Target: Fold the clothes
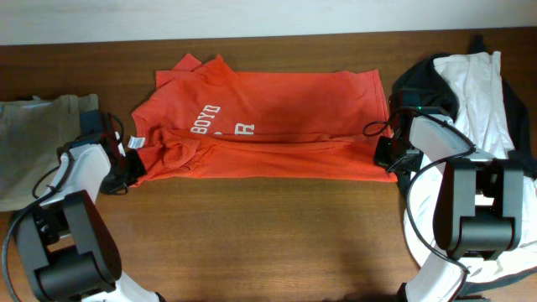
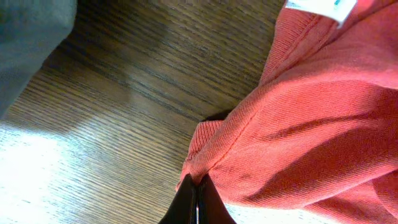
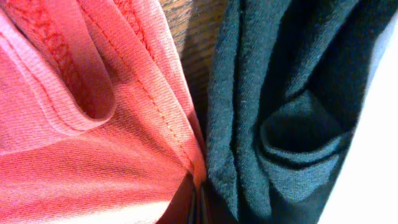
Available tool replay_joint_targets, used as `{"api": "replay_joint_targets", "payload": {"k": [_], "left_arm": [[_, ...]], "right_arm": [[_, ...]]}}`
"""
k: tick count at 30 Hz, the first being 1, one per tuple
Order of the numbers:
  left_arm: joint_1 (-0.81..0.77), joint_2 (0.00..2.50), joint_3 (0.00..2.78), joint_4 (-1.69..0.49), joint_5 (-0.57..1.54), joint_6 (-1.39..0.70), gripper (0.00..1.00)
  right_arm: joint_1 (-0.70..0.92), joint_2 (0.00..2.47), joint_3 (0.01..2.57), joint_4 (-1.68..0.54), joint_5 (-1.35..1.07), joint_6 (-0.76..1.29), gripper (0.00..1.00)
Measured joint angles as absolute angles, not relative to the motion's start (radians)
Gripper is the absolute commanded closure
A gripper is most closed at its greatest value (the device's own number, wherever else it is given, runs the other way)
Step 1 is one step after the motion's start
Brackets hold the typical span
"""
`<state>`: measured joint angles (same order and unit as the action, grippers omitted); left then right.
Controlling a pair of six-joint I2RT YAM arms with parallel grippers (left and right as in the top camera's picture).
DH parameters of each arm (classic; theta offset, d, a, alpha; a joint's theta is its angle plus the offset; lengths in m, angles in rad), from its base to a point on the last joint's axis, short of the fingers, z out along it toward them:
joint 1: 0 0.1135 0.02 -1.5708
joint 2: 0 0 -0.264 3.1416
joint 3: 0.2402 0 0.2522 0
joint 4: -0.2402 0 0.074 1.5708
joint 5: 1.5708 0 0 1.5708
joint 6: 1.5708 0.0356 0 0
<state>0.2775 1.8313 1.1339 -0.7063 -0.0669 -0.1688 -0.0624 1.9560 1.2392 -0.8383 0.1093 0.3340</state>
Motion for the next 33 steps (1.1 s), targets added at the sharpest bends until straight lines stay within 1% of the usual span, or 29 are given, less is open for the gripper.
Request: {"api": "replay_joint_targets", "payload": {"k": [2, 3, 6, 7, 8, 9, 10, 11, 12, 13, 14, 17, 18, 20, 21, 22, 24, 26, 29, 30, 31, 32, 33], "left_arm": [[0.278, 1.831, 1.134, -0.688, -0.068, -0.137, 1.0], [0.276, 1.831, 1.135, -0.688, -0.133, -0.112, 1.0], [0.271, 1.831, 1.231, -0.703, -0.477, -0.091, 1.0], [0.263, 1.831, 1.253, -0.698, -0.536, -0.089, 1.0], [0.259, 1.831, 1.254, -0.711, -0.543, -0.086, 1.0], [0.258, 1.831, 1.254, -0.731, -0.535, -0.085, 0.97], [0.259, 1.831, 1.254, -0.748, -0.526, -0.084, 0.88], [0.261, 1.831, 1.254, -0.768, -0.519, -0.079, 0.51], [0.262, 1.831, 1.255, -0.776, -0.517, -0.075, 0.41], [0.265, 1.831, 1.255, -0.775, -0.521, -0.072, 0.35], [0.271, 1.831, 1.255, -0.775, -0.524, -0.074, 0.34], [0.274, 1.831, 1.282, -0.777, -0.527, -0.072, 0.34], [0.267, 1.818, 1.3, -0.775, -0.482, -0.072, 0.37], [0.216, 1.797, 1.308, -0.759, -0.245, -0.067, 0.38], [0.131, 1.796, 1.309, -0.759, -0.066, -0.067, 0.38], [0.088, 1.796, 1.309, -0.759, -0.031, -0.067, 0.38], [0.013, 1.801, 1.309, -0.767, -0.009, -0.015, 0.38], [-0.041, 1.85, 1.309, -0.766, -0.007, 0.032, 0.45], [-0.071, 1.919, 1.309, -0.764, -0.007, 0.054, 0.46], [-0.077, 1.93, 1.309, -0.764, -0.007, 0.054, 0.49], [-0.08, 1.935, 1.309, -0.764, -0.007, 0.054, 0.77], [-0.083, 1.942, 1.309, -0.765, -0.007, 0.058, 0.93], [-0.086, 1.947, 1.309, -0.767, -0.007, 0.06, 0.99]], "right_arm": [[-0.062, 1.956, 1.239, -0.838, 0.109, 0.334, 0.96], [-0.062, 1.956, 1.239, -0.838, 0.109, 0.334, 0.96], [-0.062, 1.956, 1.239, -0.838, 0.112, 0.334, 0.96], [-0.062, 1.956, 1.239, -0.838, 0.112, 0.335, 0.96], [-0.062, 1.956, 1.239, -0.838, 0.112, 0.335, 0.96], [-0.062, 1.956, 1.239, -0.838, 0.112, 0.336, 0.96], [-0.062, 1.956, 1.239, -0.838, 0.112, 0.336, 0.96], [-0.062, 1.956, 1.239, -0.838, 0.112, 0.336, 0.96], [-0.062, 1.956, 1.239, -0.839, 0.112, 0.336, 0.96], [-0.062, 1.956, 1.239, -0.839, 0.117, 0.337, 0.96], [-0.062, 1.956, 1.239, -0.84, 0.12, 0.337, 0.96], [-0.062, 1.956, 1.239, -0.841, 0.125, 0.337, 0.94], [-0.062, 1.956, 1.239, -0.841, 0.125, 0.336, 0.94], [-0.062, 1.956, 1.238, -0.841, 0.128, 0.337, 0.94], [-0.062, 1.956, 1.238, -0.841, 0.131, 0.336, 0.94], [-0.062, 1.956, 1.238, -0.842, 0.131, 0.336, 0.94], [-0.062, 1.956, 1.238, -0.842, 0.131, 0.336, 0.94], [-0.062, 1.956, 1.238, -0.842, 0.131, 0.336, 0.94], [-0.062, 1.956, 1.238, -0.842, 0.131, 0.337, 0.94], [-0.062, 1.956, 1.238, -0.842, 0.131, 0.337, 0.94], [-0.062, 1.956, 1.238, -0.842, 0.131, 0.337, 0.94], [-0.062, 1.956, 1.238, -0.842, 0.131, 0.336, 0.94], [-0.062, 1.956, 1.238, -0.842, 0.131, 0.336, 0.94]]}}
